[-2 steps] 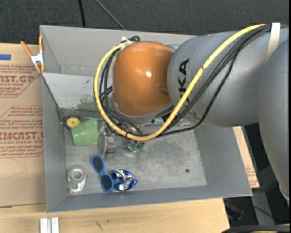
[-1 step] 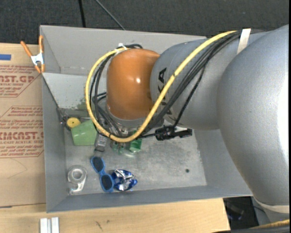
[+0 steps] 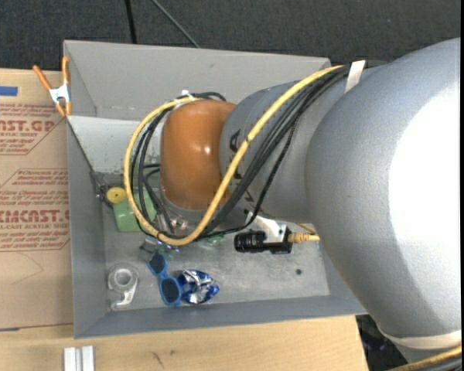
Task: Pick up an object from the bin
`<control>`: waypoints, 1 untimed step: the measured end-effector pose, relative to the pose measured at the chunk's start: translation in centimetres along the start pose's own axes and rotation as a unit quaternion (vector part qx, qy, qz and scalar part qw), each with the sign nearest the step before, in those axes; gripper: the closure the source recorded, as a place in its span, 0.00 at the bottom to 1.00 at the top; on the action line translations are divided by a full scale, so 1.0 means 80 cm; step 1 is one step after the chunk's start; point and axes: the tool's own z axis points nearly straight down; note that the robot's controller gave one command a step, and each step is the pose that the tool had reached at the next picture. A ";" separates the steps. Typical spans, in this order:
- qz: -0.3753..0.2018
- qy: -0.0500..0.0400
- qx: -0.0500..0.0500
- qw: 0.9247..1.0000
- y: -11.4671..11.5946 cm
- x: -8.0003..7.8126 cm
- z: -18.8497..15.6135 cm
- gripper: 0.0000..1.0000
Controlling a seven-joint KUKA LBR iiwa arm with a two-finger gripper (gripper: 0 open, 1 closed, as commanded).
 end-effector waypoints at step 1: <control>0.123 0.000 0.000 0.992 -0.067 -0.049 0.008 1.00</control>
Offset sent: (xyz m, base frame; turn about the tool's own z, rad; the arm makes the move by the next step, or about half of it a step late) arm 0.0089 -0.0651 -0.0057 0.2460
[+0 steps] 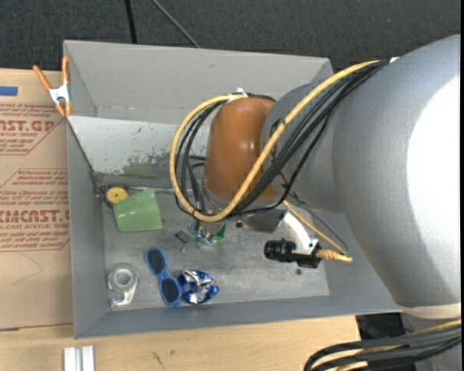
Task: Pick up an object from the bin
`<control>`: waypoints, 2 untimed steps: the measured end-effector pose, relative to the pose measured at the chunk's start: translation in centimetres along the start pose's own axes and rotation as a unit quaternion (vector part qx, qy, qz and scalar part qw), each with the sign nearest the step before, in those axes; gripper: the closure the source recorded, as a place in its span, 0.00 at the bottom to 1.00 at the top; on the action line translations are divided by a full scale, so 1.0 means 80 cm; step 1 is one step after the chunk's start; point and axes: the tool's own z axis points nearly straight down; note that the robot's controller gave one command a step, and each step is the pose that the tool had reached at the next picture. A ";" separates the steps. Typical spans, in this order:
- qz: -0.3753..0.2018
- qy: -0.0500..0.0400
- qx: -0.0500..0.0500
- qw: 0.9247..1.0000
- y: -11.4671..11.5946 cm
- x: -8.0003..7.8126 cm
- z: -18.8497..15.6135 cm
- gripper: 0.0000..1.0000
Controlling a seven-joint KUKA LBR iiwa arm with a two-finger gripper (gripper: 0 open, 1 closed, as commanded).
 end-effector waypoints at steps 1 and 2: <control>-0.001 0.000 0.000 1.000 0.001 0.001 0.000 0.00; -0.070 0.000 0.000 0.998 -0.020 0.028 -0.023 0.00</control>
Offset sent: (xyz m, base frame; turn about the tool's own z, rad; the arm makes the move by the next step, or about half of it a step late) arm 0.0000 0.0000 0.0000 0.0000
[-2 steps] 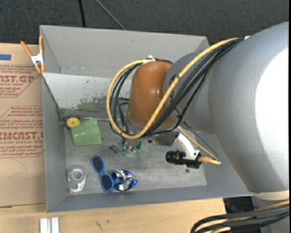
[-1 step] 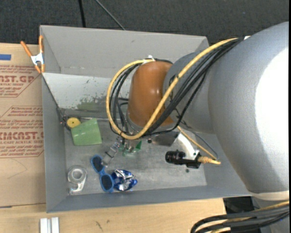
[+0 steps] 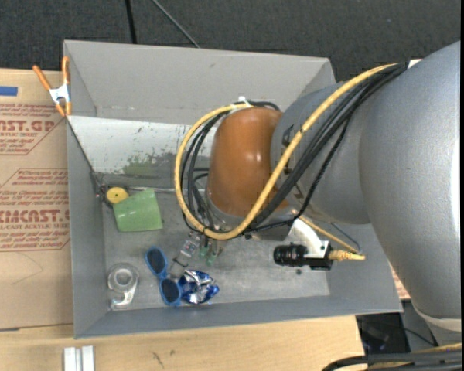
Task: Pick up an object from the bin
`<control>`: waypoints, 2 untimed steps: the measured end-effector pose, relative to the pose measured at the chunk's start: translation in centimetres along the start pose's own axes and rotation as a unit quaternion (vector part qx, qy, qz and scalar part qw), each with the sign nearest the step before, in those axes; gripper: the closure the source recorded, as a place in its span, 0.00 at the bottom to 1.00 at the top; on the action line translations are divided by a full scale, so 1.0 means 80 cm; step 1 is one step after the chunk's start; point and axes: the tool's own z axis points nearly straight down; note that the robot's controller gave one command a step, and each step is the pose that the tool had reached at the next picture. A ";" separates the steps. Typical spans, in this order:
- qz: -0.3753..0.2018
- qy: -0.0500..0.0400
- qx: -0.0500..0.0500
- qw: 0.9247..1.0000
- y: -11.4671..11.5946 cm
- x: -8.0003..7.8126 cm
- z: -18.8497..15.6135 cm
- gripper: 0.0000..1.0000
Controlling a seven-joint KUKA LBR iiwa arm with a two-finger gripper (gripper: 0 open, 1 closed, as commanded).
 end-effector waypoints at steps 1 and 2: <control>-0.021 0.002 0.002 1.000 0.021 0.010 0.136 0.00; -0.020 0.001 0.000 1.000 0.023 0.008 0.131 1.00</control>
Offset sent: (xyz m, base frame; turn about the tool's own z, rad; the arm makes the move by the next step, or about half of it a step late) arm 0.0055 0.0187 -0.1041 -0.0404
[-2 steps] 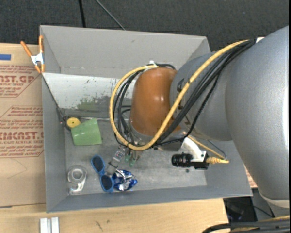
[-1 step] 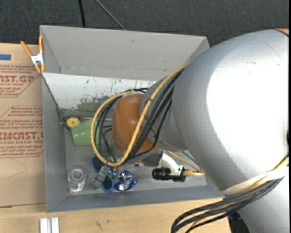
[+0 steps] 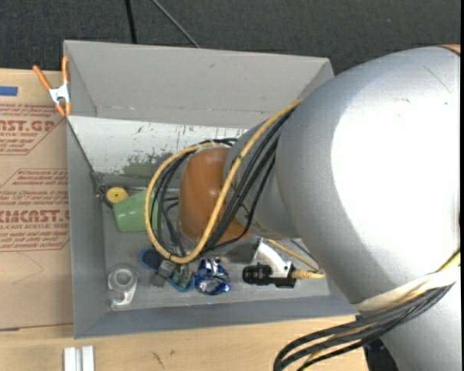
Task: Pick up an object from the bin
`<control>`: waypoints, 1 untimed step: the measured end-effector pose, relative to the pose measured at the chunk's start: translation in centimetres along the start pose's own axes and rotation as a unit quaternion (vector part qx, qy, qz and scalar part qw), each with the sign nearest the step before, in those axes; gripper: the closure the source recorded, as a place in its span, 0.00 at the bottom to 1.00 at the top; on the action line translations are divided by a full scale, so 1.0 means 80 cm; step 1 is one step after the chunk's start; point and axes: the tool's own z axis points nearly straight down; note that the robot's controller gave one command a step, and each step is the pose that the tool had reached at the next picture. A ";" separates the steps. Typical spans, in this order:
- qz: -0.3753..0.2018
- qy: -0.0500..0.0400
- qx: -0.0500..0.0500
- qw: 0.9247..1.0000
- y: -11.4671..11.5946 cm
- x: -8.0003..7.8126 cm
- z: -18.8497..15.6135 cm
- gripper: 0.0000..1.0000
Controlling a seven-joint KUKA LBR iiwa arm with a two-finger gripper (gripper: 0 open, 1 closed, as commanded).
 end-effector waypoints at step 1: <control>-0.034 -0.003 -0.002 0.999 -0.039 -0.024 -0.160 1.00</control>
Offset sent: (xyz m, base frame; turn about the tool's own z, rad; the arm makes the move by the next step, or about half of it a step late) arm -0.0020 -0.0368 0.1240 -0.0671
